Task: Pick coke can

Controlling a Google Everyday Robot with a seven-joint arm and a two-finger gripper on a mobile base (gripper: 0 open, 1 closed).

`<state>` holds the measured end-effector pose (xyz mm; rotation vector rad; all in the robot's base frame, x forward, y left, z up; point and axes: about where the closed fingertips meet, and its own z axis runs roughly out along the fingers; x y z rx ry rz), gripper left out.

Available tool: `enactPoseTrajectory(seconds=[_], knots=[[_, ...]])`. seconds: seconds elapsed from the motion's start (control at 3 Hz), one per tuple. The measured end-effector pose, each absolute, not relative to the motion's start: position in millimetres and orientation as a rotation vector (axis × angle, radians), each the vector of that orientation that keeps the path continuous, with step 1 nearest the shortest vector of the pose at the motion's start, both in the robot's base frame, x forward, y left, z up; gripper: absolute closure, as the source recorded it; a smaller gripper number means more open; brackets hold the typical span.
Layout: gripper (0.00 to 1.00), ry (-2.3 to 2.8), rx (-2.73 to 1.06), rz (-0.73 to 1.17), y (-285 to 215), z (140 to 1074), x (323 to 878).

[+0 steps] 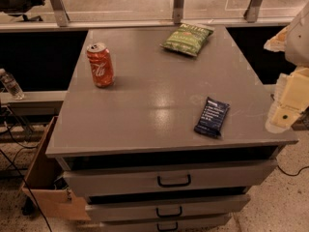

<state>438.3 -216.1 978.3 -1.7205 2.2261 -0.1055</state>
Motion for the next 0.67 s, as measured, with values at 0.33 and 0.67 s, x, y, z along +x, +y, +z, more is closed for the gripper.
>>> enactPoseTrajectory(seconds=[0.33,0.67], knots=[[0.0,2.222,-1.719,-0.106,-215.4,978.8,438.9],[0.0,2.154,-1.731,-0.006,-188.2,966.7,460.3]])
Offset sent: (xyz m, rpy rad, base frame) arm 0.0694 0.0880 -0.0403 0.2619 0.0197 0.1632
